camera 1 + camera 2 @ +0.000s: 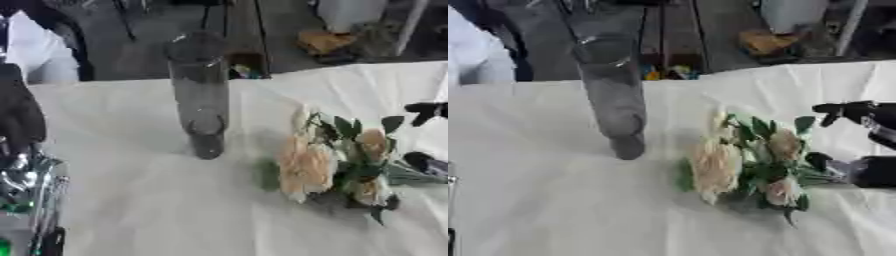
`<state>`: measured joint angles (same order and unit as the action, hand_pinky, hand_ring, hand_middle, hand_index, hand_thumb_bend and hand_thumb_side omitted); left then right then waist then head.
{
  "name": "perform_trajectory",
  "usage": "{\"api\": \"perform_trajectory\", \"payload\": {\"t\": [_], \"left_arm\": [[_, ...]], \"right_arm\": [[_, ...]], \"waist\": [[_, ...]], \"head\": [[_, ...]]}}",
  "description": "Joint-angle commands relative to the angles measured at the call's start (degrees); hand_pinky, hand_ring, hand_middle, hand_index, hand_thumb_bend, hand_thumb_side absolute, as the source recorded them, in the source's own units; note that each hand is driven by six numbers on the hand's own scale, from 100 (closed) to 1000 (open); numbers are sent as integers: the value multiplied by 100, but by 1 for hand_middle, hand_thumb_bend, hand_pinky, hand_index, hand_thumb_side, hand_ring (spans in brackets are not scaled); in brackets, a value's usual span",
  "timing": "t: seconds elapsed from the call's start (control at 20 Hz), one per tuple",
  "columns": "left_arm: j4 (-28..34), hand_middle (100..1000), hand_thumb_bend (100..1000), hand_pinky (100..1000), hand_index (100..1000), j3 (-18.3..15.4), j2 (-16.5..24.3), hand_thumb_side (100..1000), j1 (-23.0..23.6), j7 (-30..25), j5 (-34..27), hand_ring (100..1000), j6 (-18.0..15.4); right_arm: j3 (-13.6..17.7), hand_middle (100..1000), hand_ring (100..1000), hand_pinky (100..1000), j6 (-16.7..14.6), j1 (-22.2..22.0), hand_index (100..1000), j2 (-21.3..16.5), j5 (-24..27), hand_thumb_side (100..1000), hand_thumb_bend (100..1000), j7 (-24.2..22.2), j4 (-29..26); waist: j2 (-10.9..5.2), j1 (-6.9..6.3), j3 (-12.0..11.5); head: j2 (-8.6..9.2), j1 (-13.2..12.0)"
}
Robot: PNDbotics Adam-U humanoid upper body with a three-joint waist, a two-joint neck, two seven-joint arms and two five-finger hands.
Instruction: Arrange flowers into the vase.
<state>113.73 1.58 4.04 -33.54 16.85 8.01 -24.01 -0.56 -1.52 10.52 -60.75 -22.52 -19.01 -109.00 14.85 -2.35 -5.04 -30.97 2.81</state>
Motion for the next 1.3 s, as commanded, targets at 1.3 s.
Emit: {"api": "perform_trajectory", "payload": {"t": [1.3], "left_arm": [[86,878,310,712,931,50,0,1000,-51,-38,-45,824,21]], "right_arm": [[-4,796,948,903,-264,244,992,-129,-94,688,408,-380,803]], "waist": [[-87,21,-10]], "head": [[2,333]]}}
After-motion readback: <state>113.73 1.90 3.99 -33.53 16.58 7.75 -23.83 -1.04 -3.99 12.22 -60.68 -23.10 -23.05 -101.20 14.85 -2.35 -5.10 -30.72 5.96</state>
